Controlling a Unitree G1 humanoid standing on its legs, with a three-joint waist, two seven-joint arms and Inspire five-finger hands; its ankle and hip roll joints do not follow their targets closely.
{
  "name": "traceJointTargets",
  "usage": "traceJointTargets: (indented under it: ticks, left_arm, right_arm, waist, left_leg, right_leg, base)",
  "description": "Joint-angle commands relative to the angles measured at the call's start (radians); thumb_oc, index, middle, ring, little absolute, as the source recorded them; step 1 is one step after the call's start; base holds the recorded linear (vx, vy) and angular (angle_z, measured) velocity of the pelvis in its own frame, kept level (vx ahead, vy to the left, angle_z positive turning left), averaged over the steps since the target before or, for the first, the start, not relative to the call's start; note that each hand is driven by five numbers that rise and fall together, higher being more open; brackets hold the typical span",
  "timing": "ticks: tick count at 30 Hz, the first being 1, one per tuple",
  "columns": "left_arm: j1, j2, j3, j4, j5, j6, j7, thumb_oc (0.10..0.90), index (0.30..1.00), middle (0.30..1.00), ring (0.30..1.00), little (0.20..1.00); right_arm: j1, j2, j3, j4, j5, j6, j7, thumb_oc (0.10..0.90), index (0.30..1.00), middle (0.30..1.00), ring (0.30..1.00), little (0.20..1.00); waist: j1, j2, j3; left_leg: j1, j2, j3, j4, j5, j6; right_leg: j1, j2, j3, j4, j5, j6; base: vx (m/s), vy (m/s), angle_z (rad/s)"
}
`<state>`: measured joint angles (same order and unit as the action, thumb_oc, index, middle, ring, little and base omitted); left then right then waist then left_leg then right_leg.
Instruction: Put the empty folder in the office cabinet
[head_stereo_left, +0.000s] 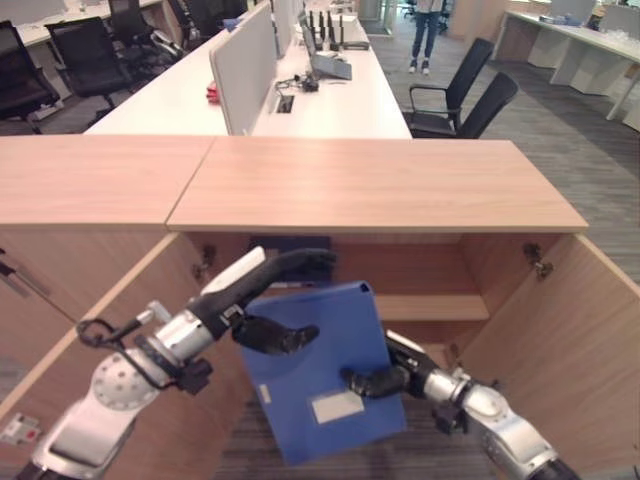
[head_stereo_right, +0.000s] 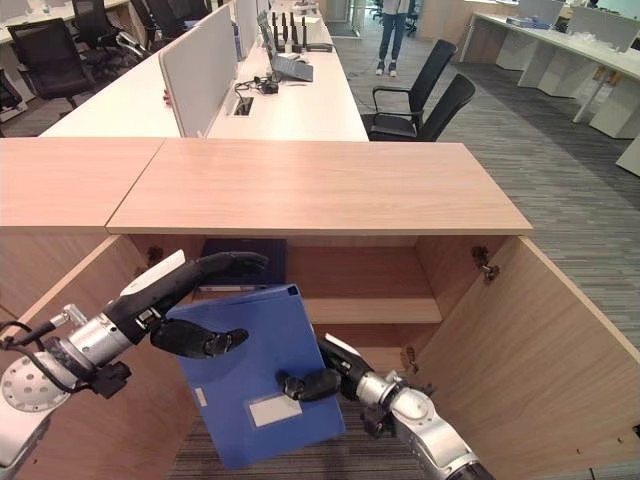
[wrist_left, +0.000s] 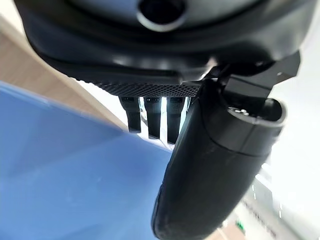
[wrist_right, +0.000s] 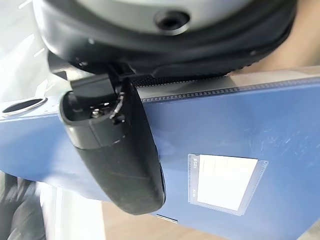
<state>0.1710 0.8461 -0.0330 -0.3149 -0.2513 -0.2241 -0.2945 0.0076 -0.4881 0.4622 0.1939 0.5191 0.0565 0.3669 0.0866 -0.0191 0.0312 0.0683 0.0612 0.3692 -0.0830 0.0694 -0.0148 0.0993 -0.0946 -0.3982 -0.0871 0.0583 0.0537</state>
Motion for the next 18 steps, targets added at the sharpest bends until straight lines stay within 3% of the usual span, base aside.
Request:
traceJointTargets:
  ticks: [1, 5, 8, 15, 18]
  left_arm:
    - [-0.018, 0.010, 0.044, 0.032, -0.077, -0.029, 0.027, 0.800, 0.900, 0.900, 0.900, 0.900]
    - [0.058, -0.024, 0.053, 0.110, -0.134, -0.003, 0.002, 0.800, 0.900, 0.900, 0.900, 0.900]
    - [0.113, -0.102, 0.052, 0.212, -0.152, 0.028, 0.006, 0.800, 0.900, 0.900, 0.900, 0.900]
    - [0.131, -0.243, 0.059, 0.356, -0.159, 0.076, 0.031, 0.800, 0.900, 0.900, 0.900, 0.900]
    - [0.120, -0.265, 0.053, 0.380, -0.137, 0.089, 0.033, 0.800, 0.900, 0.900, 0.900, 0.900]
  right_arm:
    - [-0.050, 0.038, -0.042, -0.058, 0.145, -0.071, 0.007, 0.400, 0.300, 0.300, 0.300, 0.300]
    - [-0.015, 0.032, -0.065, -0.003, 0.148, -0.057, 0.012, 0.400, 0.300, 0.300, 0.300, 0.300]
    - [0.004, 0.054, -0.101, 0.102, 0.165, -0.041, 0.003, 0.400, 0.300, 0.300, 0.300, 0.300]
    - [-0.001, 0.111, -0.167, 0.264, 0.219, -0.015, -0.024, 0.400, 0.300, 0.300, 0.300, 0.300]
    - [-0.014, 0.127, -0.183, 0.291, 0.243, -0.005, -0.033, 0.400, 0.300, 0.300, 0.300, 0.300]
  waist:
    - [-0.007, -0.027, -0.069]
    - [-0.006, -0.024, -0.062]
    - [-0.001, -0.025, -0.050]
    - [0.007, -0.022, -0.023]
    - [0.010, -0.021, -0.010]
  left_leg:
    - [-0.026, -0.004, -0.045, -0.004, -0.040, -0.060]
    - [-0.031, -0.003, -0.046, -0.004, -0.036, -0.062]
    - [-0.037, 0.002, -0.054, -0.004, -0.027, -0.065]
    - [-0.043, 0.016, -0.071, -0.004, -0.014, -0.076]
    - [-0.041, 0.026, -0.077, -0.004, -0.014, -0.080]
  right_leg:
    - [0.004, -0.016, -0.041, 0.000, -0.025, 0.063]
    - [0.002, -0.012, -0.046, 0.000, -0.027, 0.060]
    - [0.002, -0.008, -0.052, 0.000, -0.033, 0.054]
    - [0.009, 0.010, -0.064, 0.000, -0.049, 0.034]
    - [0.012, 0.017, -0.065, 0.003, -0.057, 0.027]
  base:
    - [0.00, 0.000, 0.00]
    - [0.01, -0.028, -0.01]
    - [0.02, -0.068, 0.06]
    - [0.03, -0.085, 0.09]
    - [0.03, -0.103, 0.05]
